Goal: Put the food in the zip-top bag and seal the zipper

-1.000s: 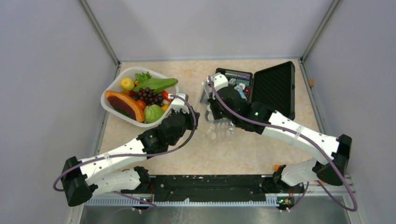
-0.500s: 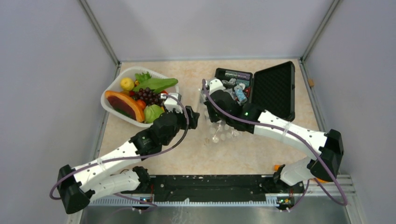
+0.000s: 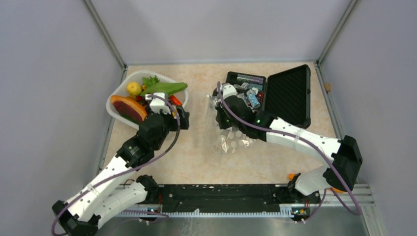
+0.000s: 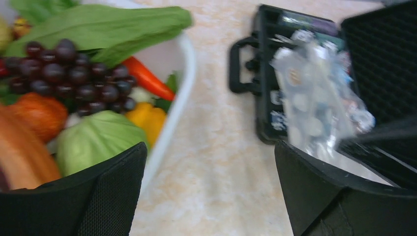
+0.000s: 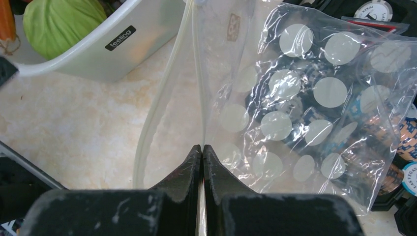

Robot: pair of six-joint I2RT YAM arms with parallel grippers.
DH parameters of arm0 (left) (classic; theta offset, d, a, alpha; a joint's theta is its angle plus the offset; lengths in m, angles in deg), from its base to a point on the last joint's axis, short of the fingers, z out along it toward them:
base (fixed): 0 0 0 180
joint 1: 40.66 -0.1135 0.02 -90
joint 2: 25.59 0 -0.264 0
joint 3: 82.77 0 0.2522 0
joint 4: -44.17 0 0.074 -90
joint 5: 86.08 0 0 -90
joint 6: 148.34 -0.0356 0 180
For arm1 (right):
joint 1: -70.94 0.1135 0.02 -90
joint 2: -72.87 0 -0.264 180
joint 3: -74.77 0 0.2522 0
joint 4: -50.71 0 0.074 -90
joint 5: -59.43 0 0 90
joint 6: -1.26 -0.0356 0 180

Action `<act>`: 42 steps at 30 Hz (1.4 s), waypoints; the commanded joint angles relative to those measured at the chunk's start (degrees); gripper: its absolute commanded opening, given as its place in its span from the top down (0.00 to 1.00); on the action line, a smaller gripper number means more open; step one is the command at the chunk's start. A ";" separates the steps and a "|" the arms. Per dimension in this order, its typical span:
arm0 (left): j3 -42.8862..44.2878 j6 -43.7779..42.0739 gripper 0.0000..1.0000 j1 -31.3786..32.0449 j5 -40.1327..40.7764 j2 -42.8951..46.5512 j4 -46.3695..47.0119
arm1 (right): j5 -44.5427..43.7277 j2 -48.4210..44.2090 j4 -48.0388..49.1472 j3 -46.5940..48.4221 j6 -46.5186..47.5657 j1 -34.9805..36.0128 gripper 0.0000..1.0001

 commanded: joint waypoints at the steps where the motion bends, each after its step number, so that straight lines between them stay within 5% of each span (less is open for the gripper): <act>1: 3.75 -1.46 0.01 -11.54 -6.19 -0.13 -3.91 | 1.30 -1.44 3.01 0.09 -1.13 -0.55 1.00; 10: 12.30 -1.72 0.01 -27.14 -18.51 -12.78 -2.82 | 2.55 -3.46 4.10 -1.11 -1.33 -0.66 1.00; 15: 19.01 -9.61 0.01 -29.29 -27.75 -22.67 -1.49 | 2.88 -4.59 4.17 -1.60 -1.39 -0.79 1.00; 20: 19.91 -8.50 0.01 -31.17 -18.66 -24.82 -3.76 | 3.23 -5.54 4.37 -2.30 -1.20 -0.98 1.00; 25: 17.41 -3.38 0.02 -36.92 -17.58 -26.00 -3.64 | 3.97 -5.27 4.90 -2.39 -0.88 -1.24 1.00; 36: 17.56 4.91 0.08 -38.22 -10.91 -33.93 -5.09 | 4.49 -5.25 4.67 -2.21 -0.76 -1.43 1.00; 42: 15.02 7.54 0.22 -39.05 -10.07 -35.40 -0.90 | 4.93 -5.30 4.84 -2.00 -0.67 -1.41 1.00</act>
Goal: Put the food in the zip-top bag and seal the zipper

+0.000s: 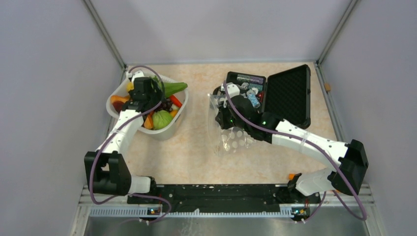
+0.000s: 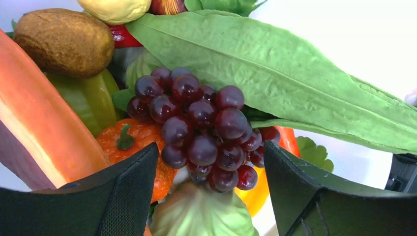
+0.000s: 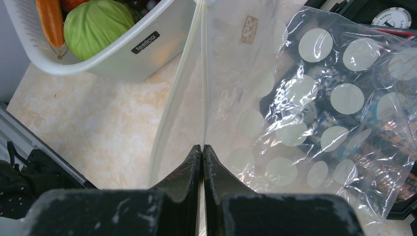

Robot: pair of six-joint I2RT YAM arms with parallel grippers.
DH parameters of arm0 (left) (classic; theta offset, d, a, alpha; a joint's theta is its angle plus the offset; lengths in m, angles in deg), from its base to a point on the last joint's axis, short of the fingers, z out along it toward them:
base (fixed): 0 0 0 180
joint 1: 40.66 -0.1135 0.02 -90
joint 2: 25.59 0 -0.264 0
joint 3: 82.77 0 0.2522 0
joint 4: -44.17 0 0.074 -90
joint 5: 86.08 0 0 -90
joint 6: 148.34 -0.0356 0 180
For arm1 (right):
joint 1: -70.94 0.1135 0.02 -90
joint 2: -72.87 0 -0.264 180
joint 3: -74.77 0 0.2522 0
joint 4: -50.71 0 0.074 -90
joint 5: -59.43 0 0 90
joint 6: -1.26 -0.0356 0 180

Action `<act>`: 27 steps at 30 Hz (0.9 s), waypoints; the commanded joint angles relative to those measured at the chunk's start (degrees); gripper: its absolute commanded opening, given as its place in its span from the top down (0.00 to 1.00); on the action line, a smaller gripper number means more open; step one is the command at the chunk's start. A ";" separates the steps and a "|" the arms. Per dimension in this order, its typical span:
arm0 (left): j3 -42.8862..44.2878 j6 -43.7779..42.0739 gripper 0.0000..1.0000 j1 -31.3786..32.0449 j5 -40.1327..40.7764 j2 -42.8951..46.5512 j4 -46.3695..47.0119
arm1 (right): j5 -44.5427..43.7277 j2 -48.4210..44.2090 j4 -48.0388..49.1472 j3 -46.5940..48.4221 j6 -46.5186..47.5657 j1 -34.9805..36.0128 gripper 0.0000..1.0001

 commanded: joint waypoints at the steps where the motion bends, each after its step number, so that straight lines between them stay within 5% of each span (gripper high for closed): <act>1: -1.86 3.94 0.22 -1.02 2.31 -1.23 3.53 | 0.60 -1.65 1.89 0.36 0.14 -0.66 1.00; 9: -1.32 6.88 0.12 -1.57 4.37 -5.54 4.19 | 0.64 -1.78 1.69 0.37 0.16 -0.63 1.00; 17: -1.76 7.77 0.63 -1.57 4.44 -3.95 3.44 | 0.68 -2.77 1.69 -0.29 -0.36 -0.69 1.00; 27: -7.10 5.46 0.97 -1.57 3.01 8.69 7.00 | 0.51 -3.35 2.87 -1.62 -1.36 -0.73 1.00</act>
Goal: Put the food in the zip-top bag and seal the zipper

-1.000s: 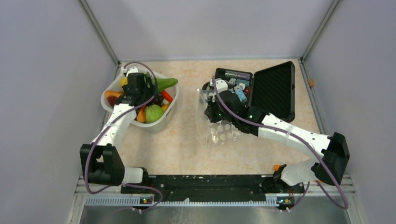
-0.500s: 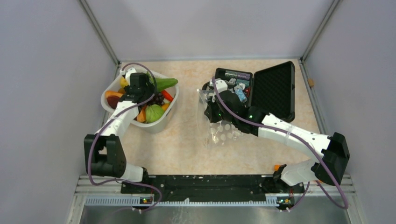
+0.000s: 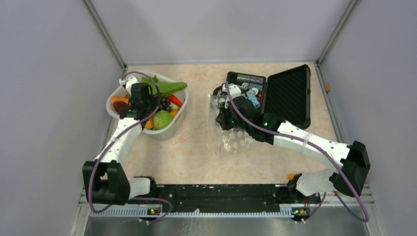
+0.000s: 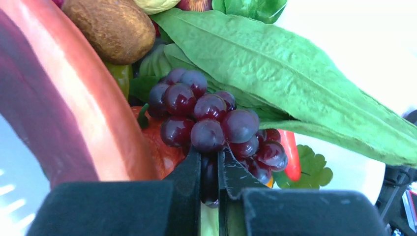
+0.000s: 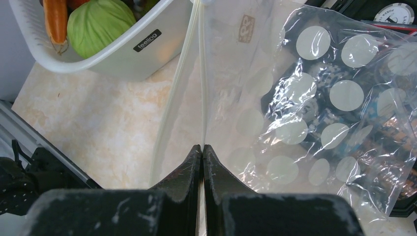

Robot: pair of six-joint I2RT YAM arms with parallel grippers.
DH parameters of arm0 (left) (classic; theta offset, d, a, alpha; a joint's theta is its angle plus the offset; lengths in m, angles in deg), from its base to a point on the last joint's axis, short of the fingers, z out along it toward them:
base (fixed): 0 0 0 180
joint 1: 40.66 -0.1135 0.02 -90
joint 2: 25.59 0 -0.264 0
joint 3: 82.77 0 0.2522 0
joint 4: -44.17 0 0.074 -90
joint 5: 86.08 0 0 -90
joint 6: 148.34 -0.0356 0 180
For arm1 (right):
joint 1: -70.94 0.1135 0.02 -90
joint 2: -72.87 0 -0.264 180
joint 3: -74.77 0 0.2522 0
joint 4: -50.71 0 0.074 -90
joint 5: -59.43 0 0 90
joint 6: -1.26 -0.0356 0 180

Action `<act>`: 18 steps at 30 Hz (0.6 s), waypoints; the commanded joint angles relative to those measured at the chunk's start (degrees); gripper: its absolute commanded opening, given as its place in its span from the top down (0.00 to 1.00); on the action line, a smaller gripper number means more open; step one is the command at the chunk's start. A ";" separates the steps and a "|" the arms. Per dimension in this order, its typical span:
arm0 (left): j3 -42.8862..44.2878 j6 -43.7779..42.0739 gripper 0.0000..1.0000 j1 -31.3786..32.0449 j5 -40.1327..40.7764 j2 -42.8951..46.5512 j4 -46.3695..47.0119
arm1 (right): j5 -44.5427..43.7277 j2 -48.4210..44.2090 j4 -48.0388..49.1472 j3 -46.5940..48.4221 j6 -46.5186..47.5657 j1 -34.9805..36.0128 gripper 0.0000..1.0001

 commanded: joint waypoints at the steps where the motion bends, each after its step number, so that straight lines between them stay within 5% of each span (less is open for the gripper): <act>1: -1.39 -2.07 0.97 -0.40 -0.61 6.05 1.92 | 0.06 -2.16 2.62 -0.52 -0.91 -0.68 1.00; 18: -0.48 -5.57 1.00 -0.41 -8.56 17.88 1.74 | -2.58 -4.35 5.54 -2.98 -2.75 -0.79 1.00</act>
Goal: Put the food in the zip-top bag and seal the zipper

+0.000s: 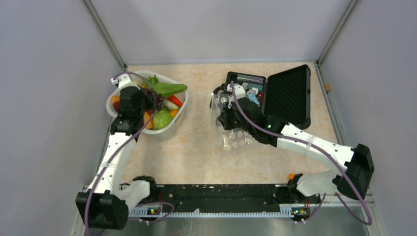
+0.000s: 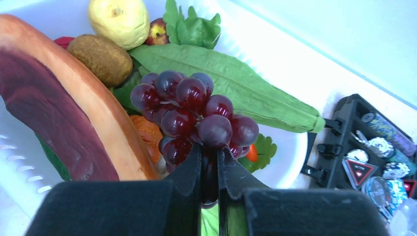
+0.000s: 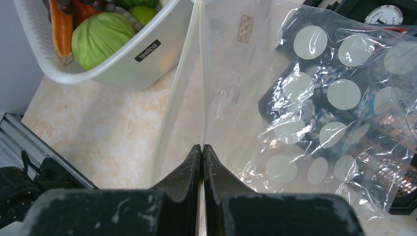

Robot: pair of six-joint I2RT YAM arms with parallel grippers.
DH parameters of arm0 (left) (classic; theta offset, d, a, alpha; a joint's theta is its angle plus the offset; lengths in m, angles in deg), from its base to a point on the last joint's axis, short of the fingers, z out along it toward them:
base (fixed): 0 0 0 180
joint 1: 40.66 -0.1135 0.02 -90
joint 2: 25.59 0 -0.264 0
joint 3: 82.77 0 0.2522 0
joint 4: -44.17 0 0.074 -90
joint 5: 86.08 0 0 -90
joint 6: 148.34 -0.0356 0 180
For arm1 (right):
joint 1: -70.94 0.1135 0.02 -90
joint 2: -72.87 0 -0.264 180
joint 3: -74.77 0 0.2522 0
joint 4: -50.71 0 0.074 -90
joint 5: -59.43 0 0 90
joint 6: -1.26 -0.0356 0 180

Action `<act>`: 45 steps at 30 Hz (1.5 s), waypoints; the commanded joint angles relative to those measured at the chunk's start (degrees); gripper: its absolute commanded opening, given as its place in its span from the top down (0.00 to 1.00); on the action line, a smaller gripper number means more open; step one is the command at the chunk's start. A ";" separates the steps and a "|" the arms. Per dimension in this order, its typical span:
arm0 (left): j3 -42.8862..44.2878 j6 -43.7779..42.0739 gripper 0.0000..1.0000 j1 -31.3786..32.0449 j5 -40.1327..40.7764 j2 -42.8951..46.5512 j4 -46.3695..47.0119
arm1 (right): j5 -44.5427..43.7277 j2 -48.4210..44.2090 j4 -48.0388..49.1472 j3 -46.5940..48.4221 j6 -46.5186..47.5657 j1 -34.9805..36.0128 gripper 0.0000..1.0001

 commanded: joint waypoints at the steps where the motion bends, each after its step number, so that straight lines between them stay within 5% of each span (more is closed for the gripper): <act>1: 1.07 -1.53 1.00 -0.37 -3.80 4.61 2.22 | -1.25 -1.75 3.39 -0.57 -1.42 -0.64 1.00; 7: 2.30 -2.95 1.00 -0.37 -10.61 8.10 1.96 | -0.30 -1.31 5.47 -1.28 -3.54 -1.25 1.00; 16: 3.54 -3.76 1.00 -0.37 -33.42 12.39 4.27 | 3.78 1.51 8.65 -1.95 -8.68 -4.74 1.00; 28: -3.82 10.75 1.00 2.64 -48.52 16.94 22.96 | 11.11 4.44 14.53 -3.77 -13.98 -7.81 1.00; 45: -12.26 5.78 1.00 25.27 -32.37 14.85 30.98 | 12.39 4.08 15.07 -2.82 -15.77 -7.98 1.00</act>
